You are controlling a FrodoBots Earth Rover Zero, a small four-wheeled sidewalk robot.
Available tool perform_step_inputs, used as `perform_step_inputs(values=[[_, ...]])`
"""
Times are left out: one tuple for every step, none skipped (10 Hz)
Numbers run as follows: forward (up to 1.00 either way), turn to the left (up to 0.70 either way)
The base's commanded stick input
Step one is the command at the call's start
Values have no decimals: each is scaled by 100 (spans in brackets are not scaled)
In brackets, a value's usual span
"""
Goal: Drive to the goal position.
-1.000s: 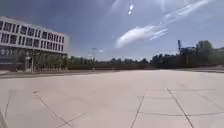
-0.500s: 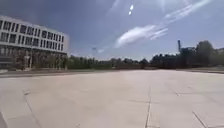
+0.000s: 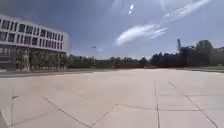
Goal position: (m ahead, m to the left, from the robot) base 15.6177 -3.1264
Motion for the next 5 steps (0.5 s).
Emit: perform_step_inputs(values=[[70, -1], [70, -1], [70, -1], [70, -1], [70, -1]])
